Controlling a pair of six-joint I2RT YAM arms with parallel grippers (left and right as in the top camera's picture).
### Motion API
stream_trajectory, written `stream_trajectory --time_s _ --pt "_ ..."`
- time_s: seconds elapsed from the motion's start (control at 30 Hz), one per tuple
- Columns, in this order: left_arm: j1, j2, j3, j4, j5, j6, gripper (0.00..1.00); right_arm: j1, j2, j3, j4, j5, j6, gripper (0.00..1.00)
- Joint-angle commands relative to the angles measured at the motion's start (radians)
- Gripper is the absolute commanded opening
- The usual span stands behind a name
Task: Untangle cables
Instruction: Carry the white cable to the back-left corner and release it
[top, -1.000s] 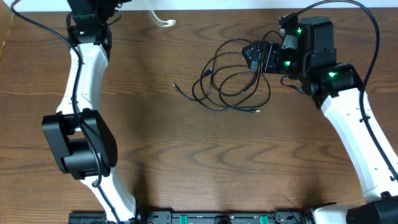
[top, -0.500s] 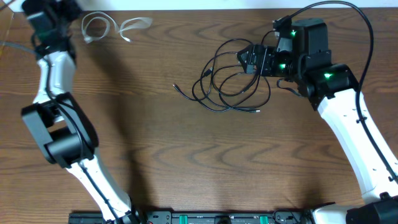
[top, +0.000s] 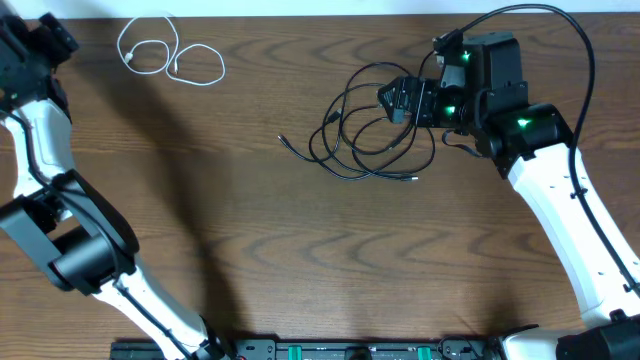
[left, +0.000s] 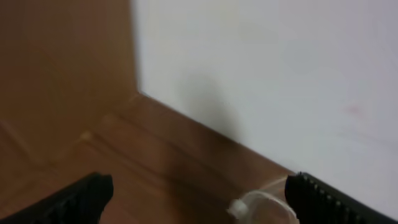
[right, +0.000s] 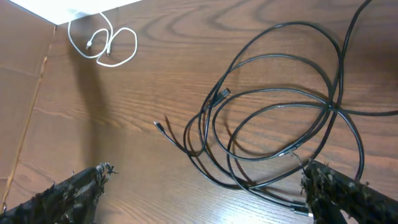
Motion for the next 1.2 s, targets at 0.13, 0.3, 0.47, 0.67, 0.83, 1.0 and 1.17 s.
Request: stream_trajectory --time_s 0.13,0.3,0.47,0.67,0.83,1.0,1.17 --pt "-0.100 -0.056 0.016 -0.241 0.413 -0.001 0.91 0.009 -0.005 0.006 -0.022 0.005 -0.011 0.99" --pt "-0.224 -0.011 0.001 -0.365 0.373 0.111 0.85 0.009 -0.005 0.006 -0.031 0.005 -0.011 0.99" --pt "-0.333 0.034 0.001 -0.460 0.108 -0.015 0.86 0.008 -0.005 0.006 -0.061 0.005 -0.011 0.99" --pt "-0.397 0.052 0.001 -0.573 -0.119 -0.245 0.93 0.008 -0.005 0.006 -0.079 0.005 -0.048 0.99" --pt "-0.402 0.086 0.000 -0.598 -0.141 -0.383 0.93 0.008 -0.005 0.006 -0.082 0.005 -0.048 0.99" --pt "-0.401 0.165 0.000 -0.555 -0.145 -0.495 0.93 0.008 -0.005 0.006 -0.083 0.005 -0.048 0.99" --pt "-0.401 0.218 0.000 -0.465 -0.137 -0.507 0.90 0.008 -0.005 0.006 -0.089 0.005 -0.048 0.99"
